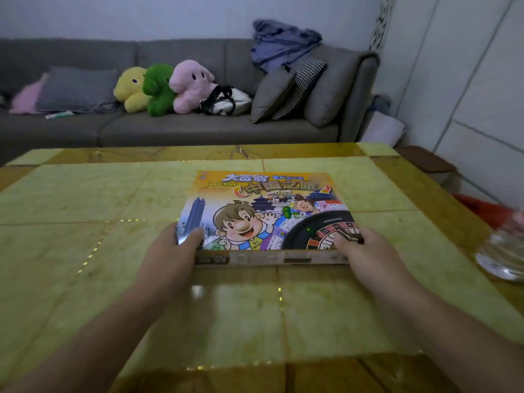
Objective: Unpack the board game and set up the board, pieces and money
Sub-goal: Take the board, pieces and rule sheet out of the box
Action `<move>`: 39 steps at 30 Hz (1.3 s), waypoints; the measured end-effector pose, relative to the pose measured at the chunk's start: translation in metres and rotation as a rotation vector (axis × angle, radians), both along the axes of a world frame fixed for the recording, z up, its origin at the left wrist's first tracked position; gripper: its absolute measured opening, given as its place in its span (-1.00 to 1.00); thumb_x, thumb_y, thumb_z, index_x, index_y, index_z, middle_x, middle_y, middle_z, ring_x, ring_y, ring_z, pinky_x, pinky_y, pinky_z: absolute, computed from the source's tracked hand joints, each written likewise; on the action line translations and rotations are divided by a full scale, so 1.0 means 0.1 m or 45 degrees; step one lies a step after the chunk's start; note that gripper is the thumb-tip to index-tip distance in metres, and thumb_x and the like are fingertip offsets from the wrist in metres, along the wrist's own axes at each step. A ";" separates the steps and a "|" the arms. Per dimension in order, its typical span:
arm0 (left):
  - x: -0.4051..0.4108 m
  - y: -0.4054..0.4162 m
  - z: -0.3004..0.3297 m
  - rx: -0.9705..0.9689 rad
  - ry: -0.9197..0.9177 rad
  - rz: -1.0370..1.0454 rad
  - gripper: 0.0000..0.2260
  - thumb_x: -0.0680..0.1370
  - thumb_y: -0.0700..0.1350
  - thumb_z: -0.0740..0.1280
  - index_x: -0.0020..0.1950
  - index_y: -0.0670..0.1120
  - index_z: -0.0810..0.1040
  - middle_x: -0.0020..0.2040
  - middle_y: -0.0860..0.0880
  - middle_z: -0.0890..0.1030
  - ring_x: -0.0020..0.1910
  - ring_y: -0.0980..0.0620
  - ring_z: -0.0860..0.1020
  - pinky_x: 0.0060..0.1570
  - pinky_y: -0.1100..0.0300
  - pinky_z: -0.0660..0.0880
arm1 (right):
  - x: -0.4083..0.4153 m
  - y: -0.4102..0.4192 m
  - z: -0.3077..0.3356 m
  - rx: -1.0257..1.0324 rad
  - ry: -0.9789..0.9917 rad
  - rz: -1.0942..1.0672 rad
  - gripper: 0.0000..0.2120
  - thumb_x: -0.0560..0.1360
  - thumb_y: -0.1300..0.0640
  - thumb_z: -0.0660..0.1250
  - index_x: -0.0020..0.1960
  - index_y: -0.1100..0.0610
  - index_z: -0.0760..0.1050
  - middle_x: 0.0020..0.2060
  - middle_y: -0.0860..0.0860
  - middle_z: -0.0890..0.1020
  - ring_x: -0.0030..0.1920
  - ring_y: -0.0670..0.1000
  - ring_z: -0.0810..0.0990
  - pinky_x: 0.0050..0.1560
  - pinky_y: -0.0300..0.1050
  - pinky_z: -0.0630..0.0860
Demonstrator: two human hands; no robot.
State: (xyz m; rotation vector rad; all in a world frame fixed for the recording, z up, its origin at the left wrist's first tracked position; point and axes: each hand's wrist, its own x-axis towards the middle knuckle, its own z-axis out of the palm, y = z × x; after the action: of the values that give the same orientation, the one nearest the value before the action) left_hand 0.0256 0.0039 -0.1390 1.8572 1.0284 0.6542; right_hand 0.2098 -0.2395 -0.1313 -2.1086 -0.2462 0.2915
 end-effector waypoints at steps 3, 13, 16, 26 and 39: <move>-0.14 -0.12 0.10 -0.081 -0.032 -0.047 -0.87 0.65 -0.01 0.32 0.00 -0.03 0.59 -0.15 -0.05 0.64 -0.15 -0.07 0.58 -0.18 0.06 0.41 | -0.10 -0.10 0.07 0.001 0.036 -0.008 -0.82 0.61 0.00 0.41 0.11 0.10 0.63 -0.03 -0.02 0.72 -0.10 -0.06 0.63 -0.23 -0.19 0.43; -0.40 -0.20 0.17 -0.157 -0.155 -0.186 -0.83 0.70 -0.03 0.26 0.18 0.15 0.63 0.00 0.04 0.73 0.04 -0.02 0.67 0.10 -0.03 0.53 | -0.32 -0.28 0.13 0.212 0.135 -0.062 -0.86 0.61 0.02 0.43 0.12 0.04 0.65 -0.06 -0.05 0.76 -0.01 0.04 0.71 0.09 0.07 0.64; -0.37 -0.20 0.18 -0.143 -0.160 -0.192 -0.84 0.71 -0.03 0.24 0.19 0.14 0.60 0.00 0.03 0.72 0.03 -0.01 0.66 0.11 -0.04 0.53 | -0.30 -0.27 0.15 0.211 0.142 -0.065 -0.87 0.62 0.01 0.43 0.11 0.04 0.64 -0.06 -0.04 0.75 -0.01 0.03 0.69 -0.05 0.00 0.60; -0.17 -0.23 0.21 -0.098 -0.206 -0.257 -0.73 0.70 0.01 0.25 0.36 0.31 0.49 0.15 0.20 0.66 0.15 0.13 0.61 0.16 0.00 0.52 | -0.19 -0.35 0.27 0.275 0.104 -0.095 -0.89 0.65 0.08 0.40 0.16 0.04 0.62 -0.02 -0.04 0.72 0.00 -0.03 0.64 -0.18 -0.09 0.46; -0.26 -0.16 0.50 -0.019 -0.387 -0.235 -0.57 0.67 -0.15 0.35 0.51 0.15 0.45 0.20 0.13 0.68 0.10 0.21 0.64 0.07 0.23 0.51 | -0.13 -0.52 0.74 0.916 0.246 0.001 -0.81 0.59 0.27 0.38 0.20 0.22 0.61 0.04 0.21 0.75 0.06 0.23 0.75 0.10 0.22 0.63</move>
State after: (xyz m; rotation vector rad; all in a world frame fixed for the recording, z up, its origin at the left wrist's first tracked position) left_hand -0.0003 -0.0121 -0.0894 1.7481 0.6550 0.7856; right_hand 0.1967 -0.2912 -0.0570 -1.3608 -0.1987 0.3428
